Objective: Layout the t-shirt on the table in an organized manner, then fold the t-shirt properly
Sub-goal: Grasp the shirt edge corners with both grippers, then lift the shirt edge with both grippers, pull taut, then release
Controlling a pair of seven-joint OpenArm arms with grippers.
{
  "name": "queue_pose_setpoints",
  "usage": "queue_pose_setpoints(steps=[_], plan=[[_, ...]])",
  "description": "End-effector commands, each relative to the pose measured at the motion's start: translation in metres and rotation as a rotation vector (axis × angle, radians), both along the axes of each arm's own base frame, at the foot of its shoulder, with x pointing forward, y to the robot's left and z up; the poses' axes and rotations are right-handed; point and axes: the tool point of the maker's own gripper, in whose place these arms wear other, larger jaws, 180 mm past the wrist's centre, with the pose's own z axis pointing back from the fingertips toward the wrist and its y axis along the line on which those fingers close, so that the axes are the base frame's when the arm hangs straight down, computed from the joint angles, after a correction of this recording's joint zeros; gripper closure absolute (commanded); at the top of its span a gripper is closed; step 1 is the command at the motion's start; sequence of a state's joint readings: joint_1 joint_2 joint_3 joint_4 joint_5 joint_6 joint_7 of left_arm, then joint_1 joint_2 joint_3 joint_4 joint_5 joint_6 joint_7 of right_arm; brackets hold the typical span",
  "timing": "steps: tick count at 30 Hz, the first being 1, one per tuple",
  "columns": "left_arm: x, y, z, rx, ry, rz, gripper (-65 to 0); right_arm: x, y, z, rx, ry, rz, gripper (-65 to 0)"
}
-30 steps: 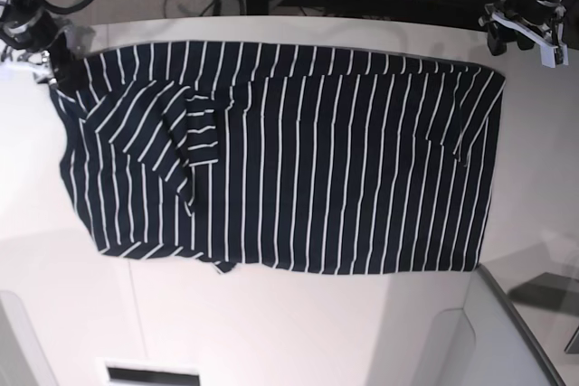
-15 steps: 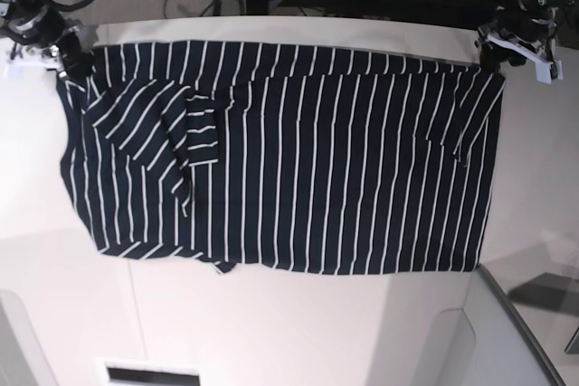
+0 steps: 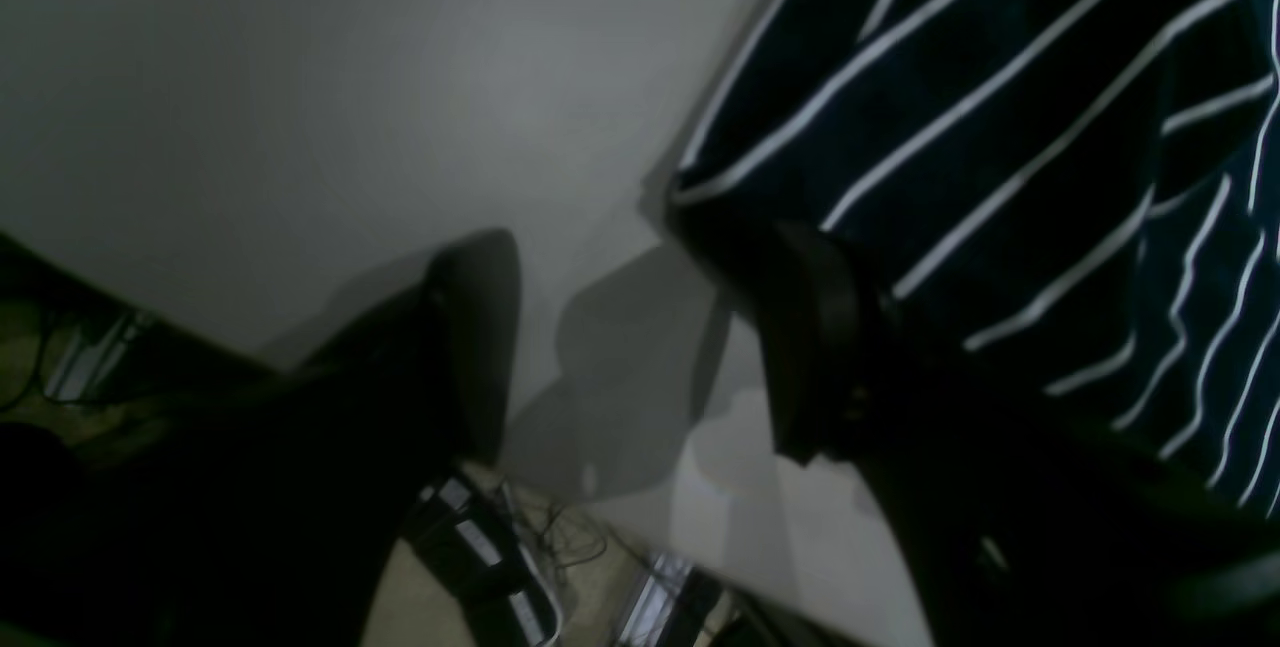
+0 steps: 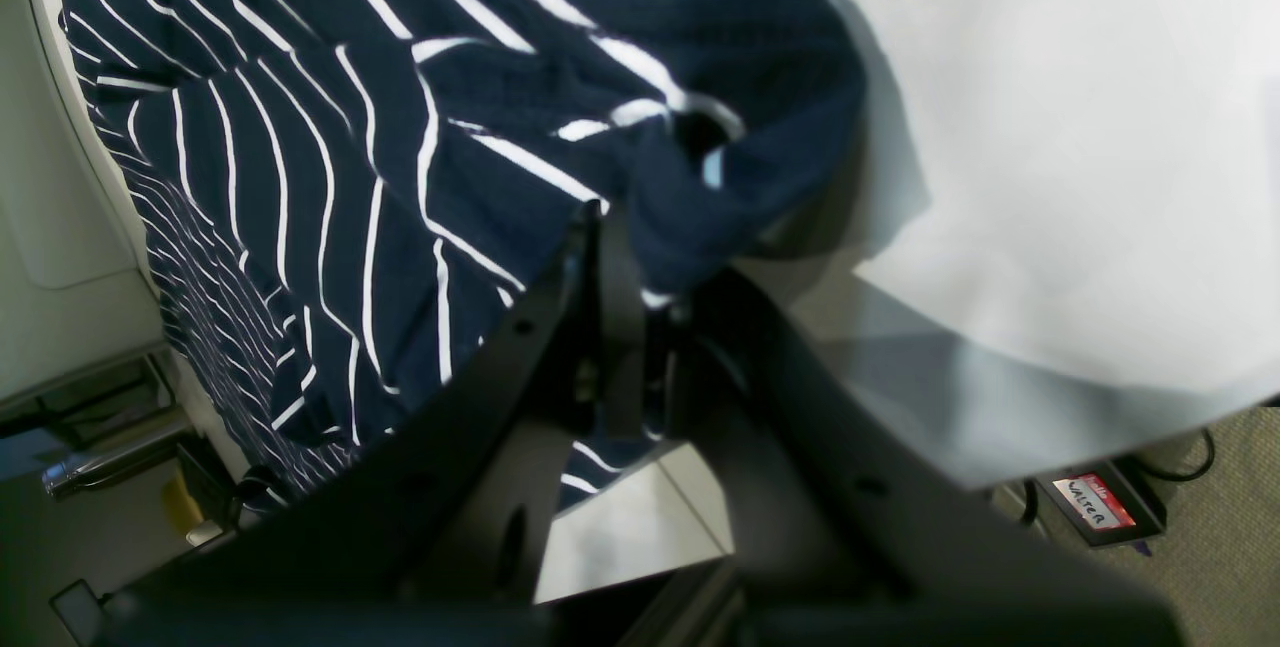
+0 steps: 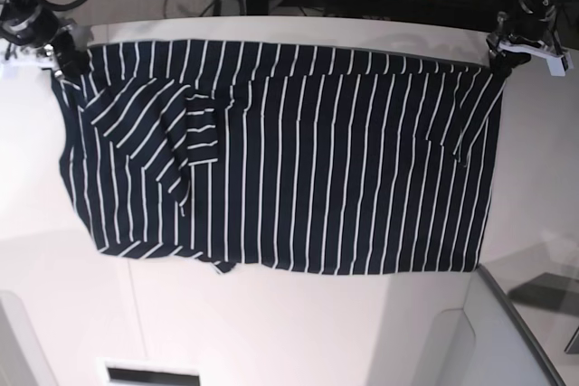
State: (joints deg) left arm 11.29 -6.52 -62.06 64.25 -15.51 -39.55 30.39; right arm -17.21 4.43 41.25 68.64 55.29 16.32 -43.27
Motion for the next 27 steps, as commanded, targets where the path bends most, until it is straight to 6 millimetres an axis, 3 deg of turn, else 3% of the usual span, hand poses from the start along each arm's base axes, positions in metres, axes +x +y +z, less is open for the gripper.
queue_pose_setpoints(steps=[1, 16, 21, 23, 26, 27], plan=[[-0.004, -0.004, -0.004, -0.011, 0.036, -0.023, -36.7, 0.0, -0.007, 0.004, -0.021, -0.001, 0.004, -0.2], [0.005, -0.023, -0.027, -0.112, 0.04, -0.002, -36.5, -0.002, -0.003, -0.008, -0.081, 0.065, 0.064, -0.2], [0.013, -0.041, -0.034, -0.129, 0.062, -0.077, -35.1, 0.002, -0.003, -0.006, -0.081, 0.055, 0.062, -0.2], [0.015, -0.047, -0.036, -0.136, 0.067, -0.095, -26.0, 0.002, -0.003, -0.006, -0.079, 0.053, 0.06, -0.2], [0.016, -0.049, -0.036, -0.135, 0.067, -0.103, 0.0, 0.003, -0.003, -0.005, -0.08, 0.05, 0.06, -0.2], [0.016, -0.048, -0.036, -0.135, 0.067, -0.1, 0.0, 0.003, -0.003, -0.005, -0.081, 0.049, 0.061, -0.2]])
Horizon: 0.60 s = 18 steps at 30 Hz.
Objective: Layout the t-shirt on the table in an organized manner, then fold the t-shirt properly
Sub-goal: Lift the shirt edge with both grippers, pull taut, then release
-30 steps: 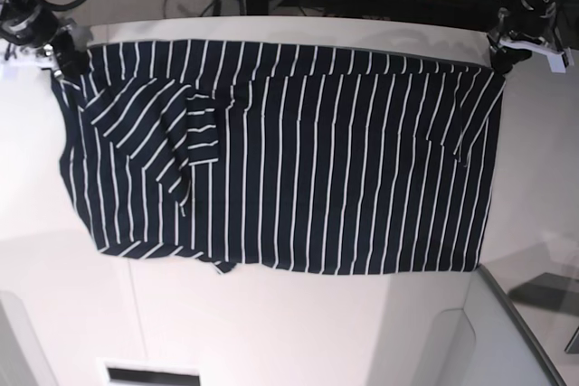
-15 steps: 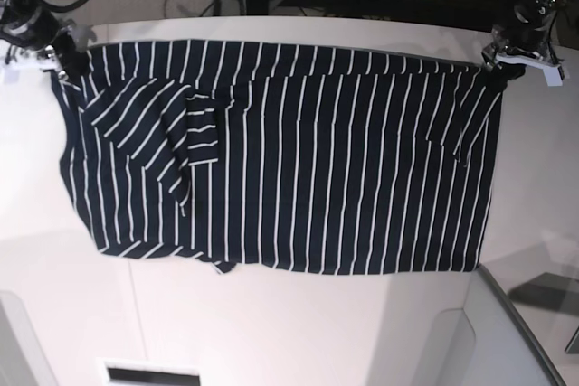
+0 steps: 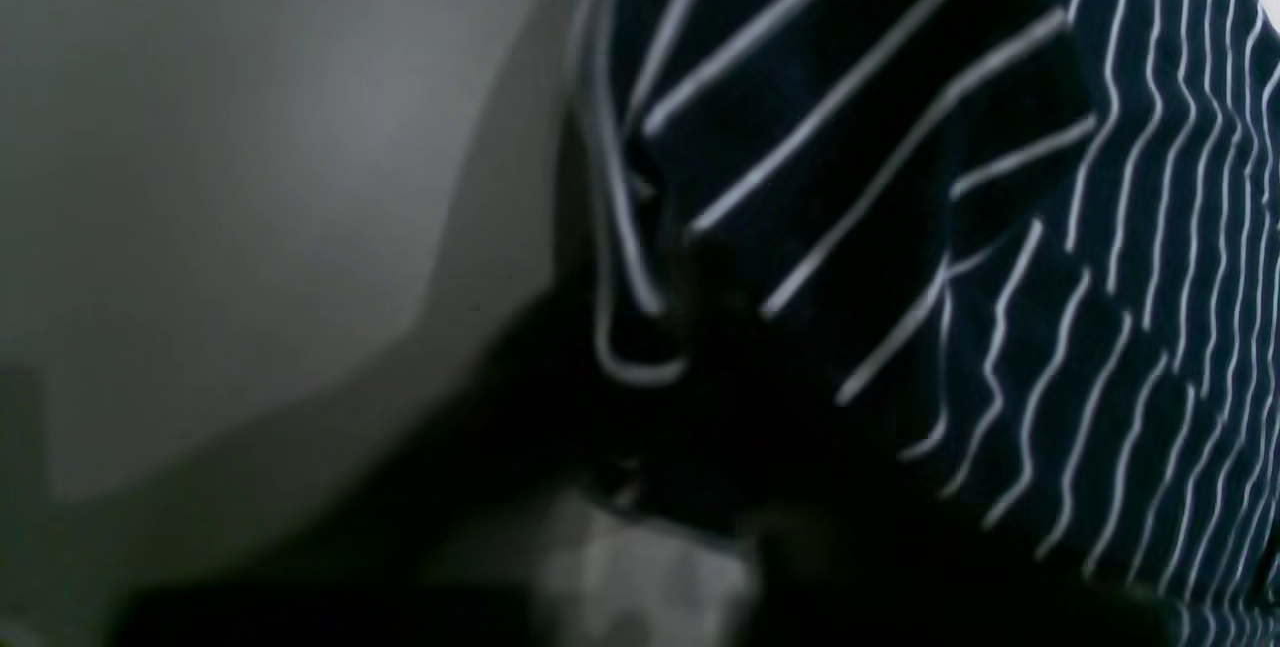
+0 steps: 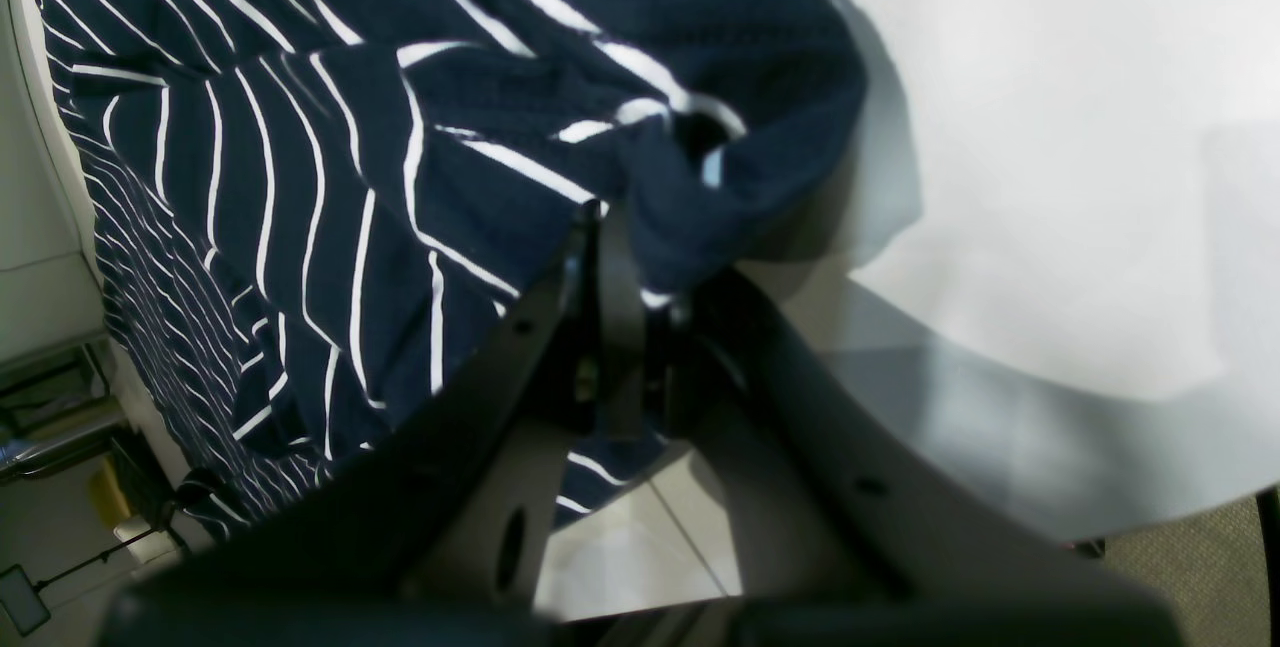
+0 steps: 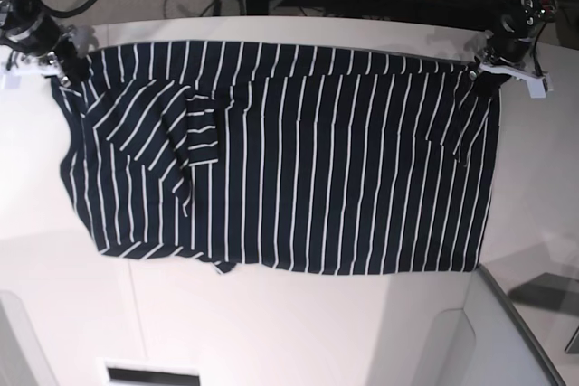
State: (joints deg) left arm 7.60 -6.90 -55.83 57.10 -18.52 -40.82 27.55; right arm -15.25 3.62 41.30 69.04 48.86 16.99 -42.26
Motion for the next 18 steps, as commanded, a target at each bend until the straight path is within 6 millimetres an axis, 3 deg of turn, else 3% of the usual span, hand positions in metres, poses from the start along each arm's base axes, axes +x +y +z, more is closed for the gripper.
queue_pose_setpoints(steps=[1, 4, 8, 12, 18], plan=[[-0.022, -0.008, -0.018, -0.005, 0.137, -0.053, 0.0, -0.005, -0.004, -0.001, -0.014, 0.032, 0.01, -0.2], [-0.022, -0.001, -0.012, 0.018, 0.13, -0.05, 0.0, -0.005, -0.004, -0.001, -0.015, 0.03, 0.007, -0.2], [-0.026, 0.029, 0.013, 0.097, 0.097, 0.01, 0.0, 0.006, -0.007, 0.008, -0.032, -0.001, 0.013, -0.2], [-0.036, 0.049, 0.031, 0.138, 0.132, 0.042, 0.0, 0.021, -0.007, 0.034, -0.066, -0.049, 0.06, -0.2], [-0.02, 0.057, 0.05, 0.186, 0.09, 0.036, 0.0, 0.046, -0.004, 0.082, -0.106, -0.157, 0.068, -0.2]])
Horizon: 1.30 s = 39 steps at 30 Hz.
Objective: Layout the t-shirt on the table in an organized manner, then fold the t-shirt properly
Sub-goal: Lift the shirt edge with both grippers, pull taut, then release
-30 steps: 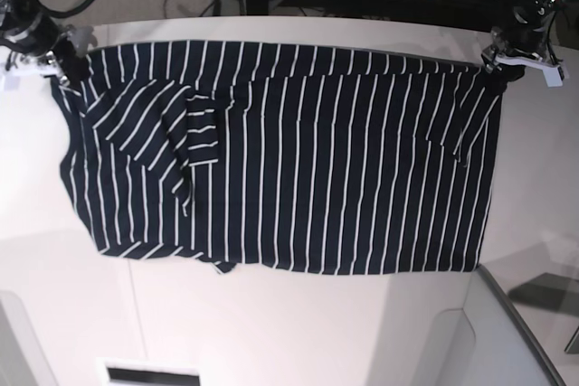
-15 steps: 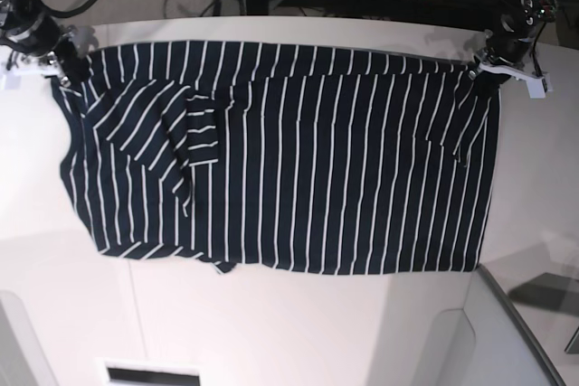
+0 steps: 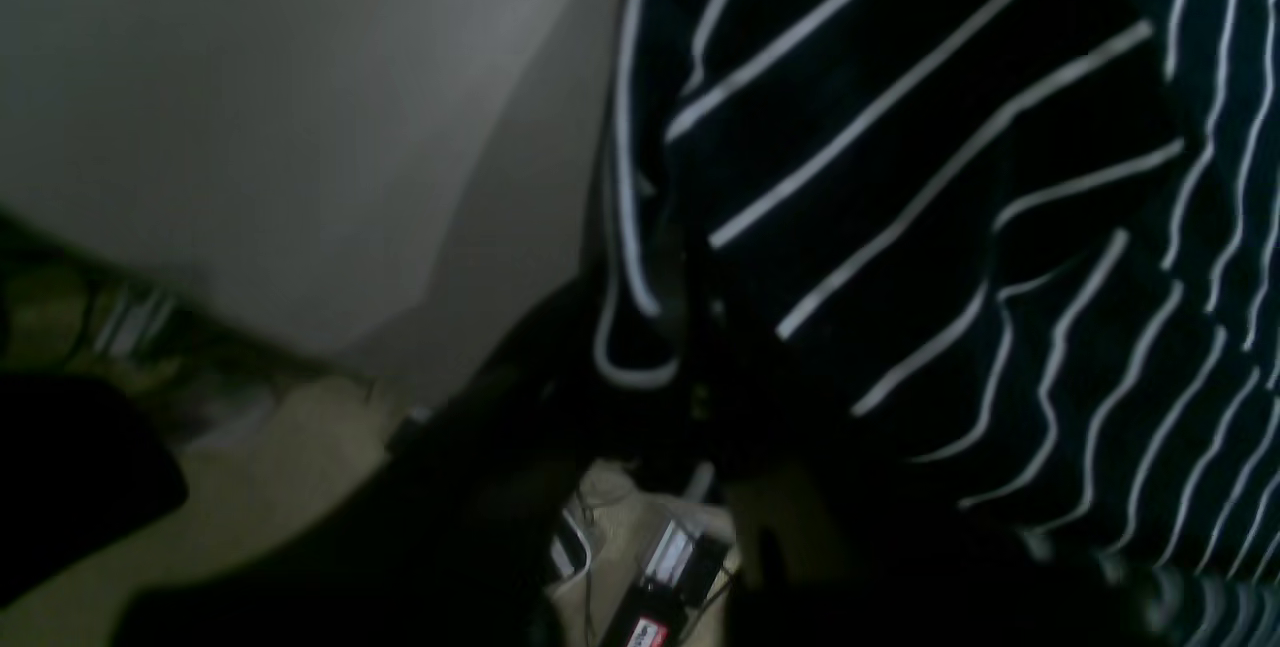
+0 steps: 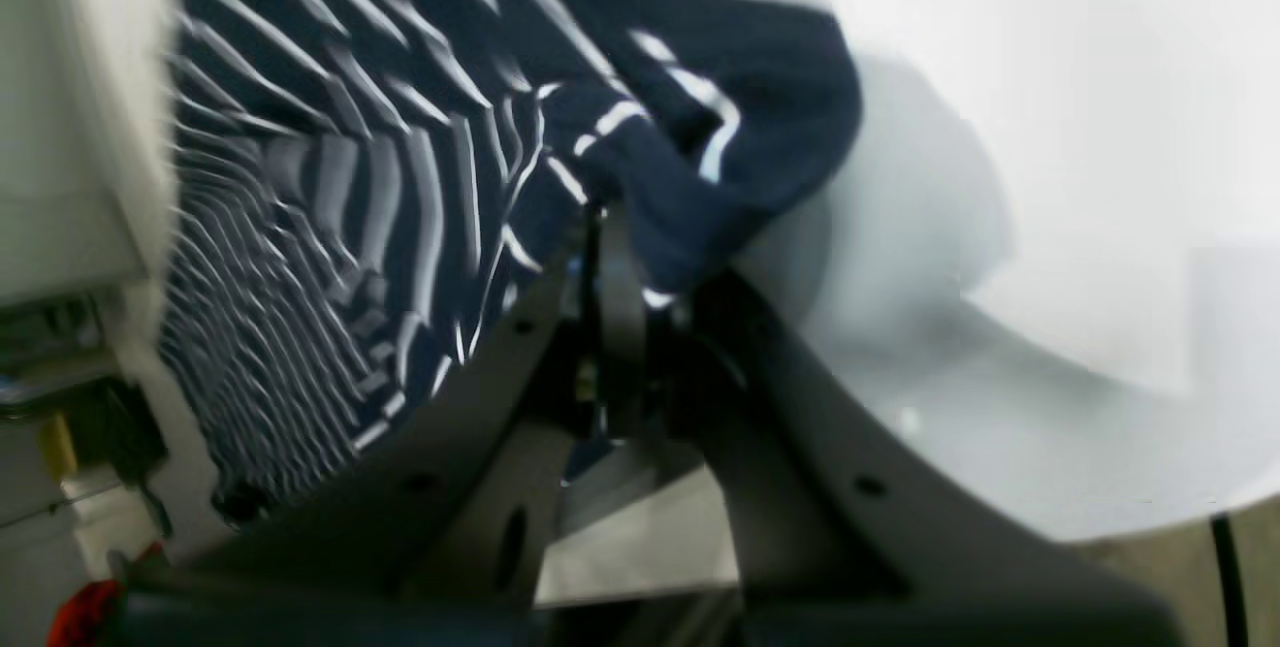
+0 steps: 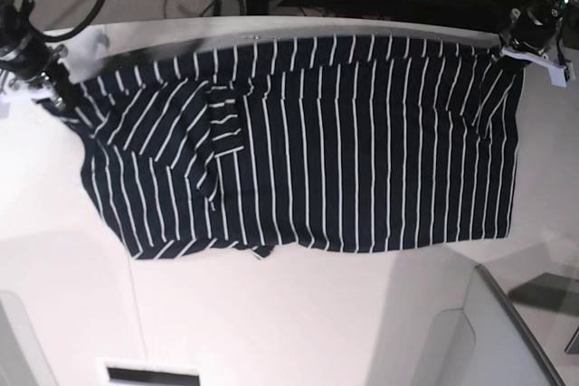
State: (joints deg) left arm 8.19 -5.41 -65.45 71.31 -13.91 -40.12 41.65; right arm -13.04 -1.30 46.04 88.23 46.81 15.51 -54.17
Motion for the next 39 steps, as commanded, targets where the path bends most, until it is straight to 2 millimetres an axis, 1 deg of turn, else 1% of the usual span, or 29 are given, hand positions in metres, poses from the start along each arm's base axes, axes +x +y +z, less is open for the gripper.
queue_pose_setpoints(steps=[1, 3, 5, 7, 9, 11, 13, 14, 16, 17, 18, 24, 25, 27, 30, 32, 34, 39], plan=[[0.016, 0.015, 0.02, 0.05, -0.066, 0.006, 0.0, 0.012, -0.012, 0.018, -0.032, -0.055, -0.012, -0.2], [0.023, 0.014, 0.022, 0.042, -0.062, 0.0, 0.0, 0.019, -0.015, 0.028, -0.025, -0.069, -0.014, -0.2], [0.037, 0.015, 0.03, 0.038, -0.064, -0.009, 0.0, 0.027, -0.019, 0.036, -0.014, -0.082, -0.019, -0.2], [0.05, 0.016, 0.046, 0.066, -0.074, -0.026, 0.0, 0.034, -0.026, 0.045, 0.014, -0.085, -0.063, -0.2], [0.059, 0.019, 0.065, 0.107, -0.082, -0.042, 0.0, 0.041, -0.03, 0.061, 0.005, -0.11, -0.073, -0.2], [0.072, 0.017, 0.085, 0.143, -0.105, -0.052, 0.0, 0.05, -0.032, 0.084, -0.034, -0.155, -0.055, -0.2], [0.08, 0.02, 0.106, 0.19, -0.123, -0.059, 0.0, 0.057, -0.034, 0.107, -0.077, -0.198, -0.045, -0.2], [0.081, 0.02, 0.112, 0.204, -0.123, -0.062, 0.0, 0.057, -0.034, 0.116, -0.094, -0.211, -0.044, -0.2], [0.08, 0.016, 0.112, 0.204, -0.121, -0.063, 0.0, 0.053, -0.035, 0.12, -0.103, -0.207, -0.04, -0.2], [0.079, 0.014, 0.11, 0.2, -0.118, -0.064, 0.0, 0.05, -0.033, 0.116, -0.09, -0.199, -0.048, -0.2], [0.073, 0.013, 0.104, 0.193, -0.102, -0.063, 0.0, 0.047, -0.033, 0.111, -0.077, -0.189, -0.062, -0.2], [0.031, 0.003, 0.074, 0.162, 0.006, -0.072, 0.0, 0.012, -0.036, 0.082, -0.057, -0.085, -0.09, -0.2], [0.026, 0.001, 0.068, 0.15, 0.014, -0.07, 0.0, 0.005, -0.034, 0.074, -0.042, -0.06, -0.092, -0.2], [0.018, -0.003, 0.054, 0.126, 0.002, -0.057, 0.0, -0.005, -0.031, 0.051, 0.014, -0.008, -0.102, -0.2], [0.001, -0.01, 0.029, 0.073, 0.008, -0.04, 0.0, -0.019, -0.032, 0.02, 0.075, 0.047, -0.142, -0.2], [-0.008, -0.013, 0.015, 0.04, 0.016, -0.024, 0.0, -0.024, -0.038, 0.011, 0.077, 0.061, -0.163, -0.2], [-0.015, -0.014, 0.007, 0.023, 0.018, -0.012, 0.0, -0.028, -0.035, 0.003, 0.081, 0.078, -0.161, -0.2], [-0.016, -0.013, 0.007, 0.026, 0.01, -0.006, 0.0, -0.031, -0.033, 0.001, 0.074, 0.087, -0.15, -0.2]])
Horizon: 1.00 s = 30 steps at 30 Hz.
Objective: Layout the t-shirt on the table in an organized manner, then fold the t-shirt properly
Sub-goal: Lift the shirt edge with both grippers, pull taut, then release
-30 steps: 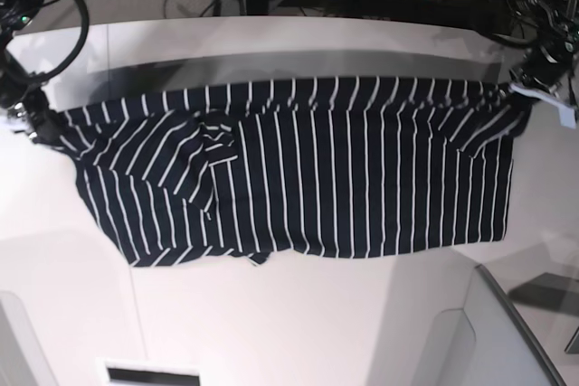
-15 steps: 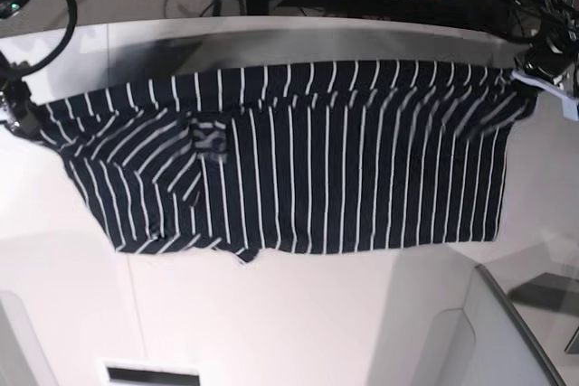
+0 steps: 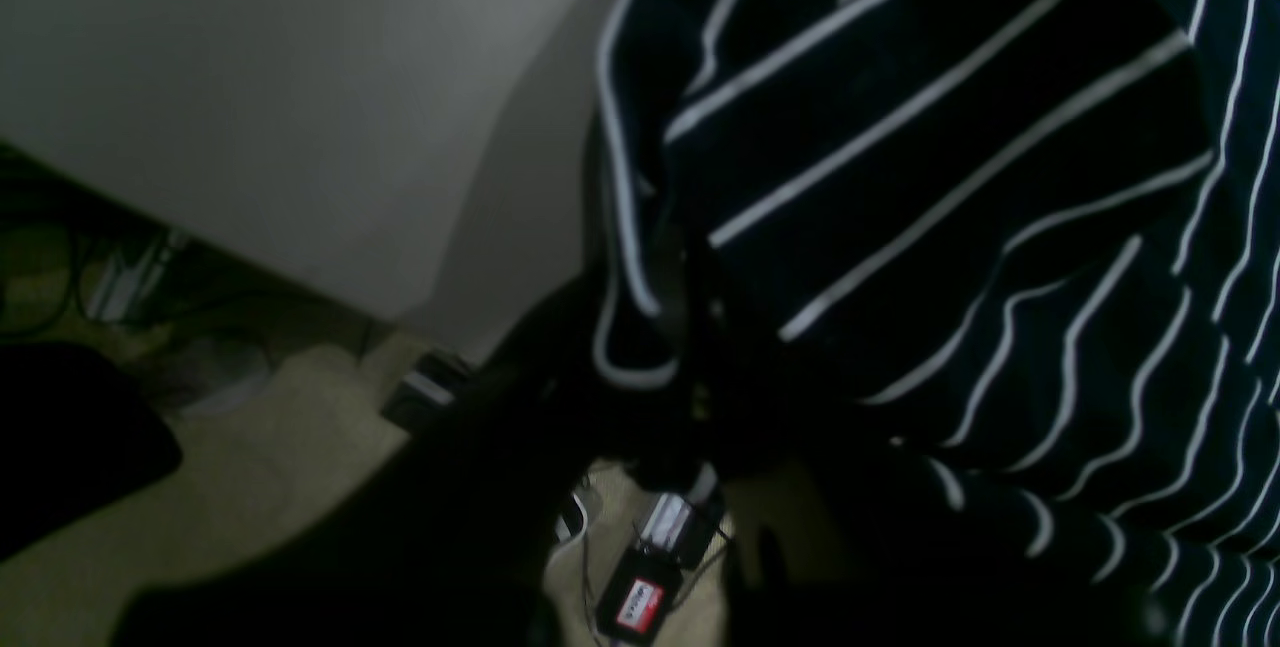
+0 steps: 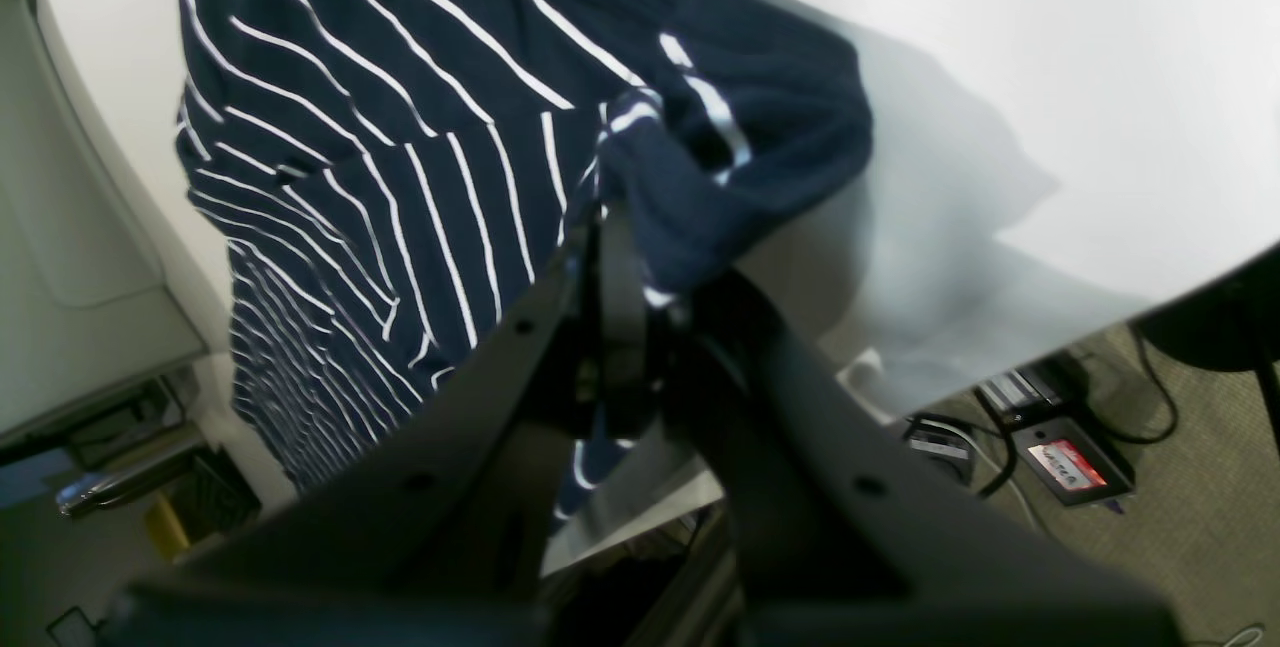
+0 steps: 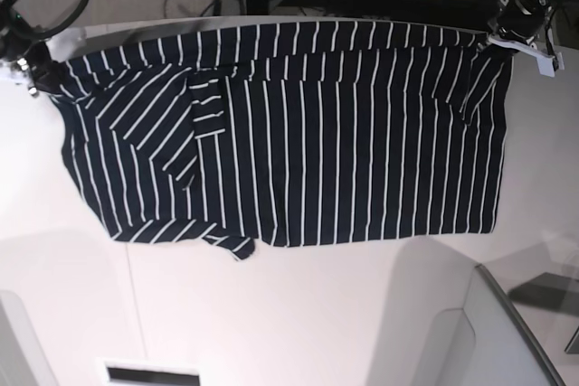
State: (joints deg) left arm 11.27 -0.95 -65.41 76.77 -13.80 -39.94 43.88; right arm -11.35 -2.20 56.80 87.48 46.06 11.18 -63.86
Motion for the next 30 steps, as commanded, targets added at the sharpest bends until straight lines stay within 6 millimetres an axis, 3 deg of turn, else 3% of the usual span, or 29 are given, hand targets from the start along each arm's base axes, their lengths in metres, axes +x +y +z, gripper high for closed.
queue_pose_setpoints(steps=[1, 15, 18, 22, 25, 27, 30], plan=[[0.005, 0.011, 0.012, 0.035, -0.039, 0.004, 0.0, 0.007, -0.008, 0.01, -0.03, -0.035, 0.004, -0.2], [0.0, 0.011, 0.008, 0.032, -0.025, 0.007, 0.0, -0.002, -0.006, 0.003, -0.006, -0.005, -0.03, -1.1], [-0.001, 0.017, 0.011, 0.044, -0.026, 0.011, 0.0, -0.007, -0.008, 0.0, 0.019, 0.023, -0.078, -7.5], [-0.007, 0.019, 0.013, 0.059, -0.015, 0.008, -32.3, -0.014, -0.009, -0.002, 0.048, 0.057, -0.128, -19.2], [-0.009, 0.025, 0.017, 0.073, -0.028, 0.025, -50.5, -0.016, -0.01, -0.001, 0.046, 0.061, -0.134, -20.4], [-0.02, 0.039, 0.023, 0.099, -0.053, 0.089, -56.4, -0.02, -0.013, 0.002, 0.026, 0.064, -0.133, -20.4], [-0.029, 0.057, 0.034, 0.135, -0.096, 0.163, -57.1, -0.023, -0.022, 0.014, -0.023, 0.047, -0.141, -20.3]])
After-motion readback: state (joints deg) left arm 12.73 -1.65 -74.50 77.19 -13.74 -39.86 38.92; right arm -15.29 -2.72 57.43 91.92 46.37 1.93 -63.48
